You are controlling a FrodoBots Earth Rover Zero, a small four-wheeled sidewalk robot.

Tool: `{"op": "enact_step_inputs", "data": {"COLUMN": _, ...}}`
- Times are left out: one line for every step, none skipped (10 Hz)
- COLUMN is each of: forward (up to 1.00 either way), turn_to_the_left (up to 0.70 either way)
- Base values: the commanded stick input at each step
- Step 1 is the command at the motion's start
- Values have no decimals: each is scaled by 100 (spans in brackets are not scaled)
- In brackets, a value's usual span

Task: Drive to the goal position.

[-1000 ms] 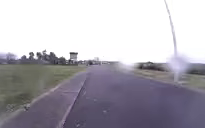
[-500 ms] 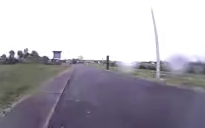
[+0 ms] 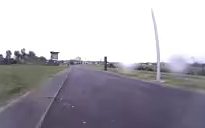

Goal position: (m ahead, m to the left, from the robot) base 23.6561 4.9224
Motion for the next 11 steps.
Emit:
{"op": "enact_step_inputs", "data": {"forward": 100, "turn_to_the_left": 0}}
{"op": "enact_step_inputs", "data": {"forward": 100, "turn_to_the_left": 0}}
{"op": "enact_step_inputs", "data": {"forward": 100, "turn_to_the_left": 0}}
{"op": "enact_step_inputs", "data": {"forward": 100, "turn_to_the_left": 10}}
{"op": "enact_step_inputs", "data": {"forward": 100, "turn_to_the_left": 28}}
{"op": "enact_step_inputs", "data": {"forward": 100, "turn_to_the_left": 38}}
{"op": "enact_step_inputs", "data": {"forward": 100, "turn_to_the_left": 39}}
{"op": "enact_step_inputs", "data": {"forward": 100, "turn_to_the_left": 38}}
{"op": "enact_step_inputs", "data": {"forward": 100, "turn_to_the_left": 30}}
{"op": "enact_step_inputs", "data": {"forward": 100, "turn_to_the_left": 21}}
{"op": "enact_step_inputs", "data": {"forward": 100, "turn_to_the_left": 12}}
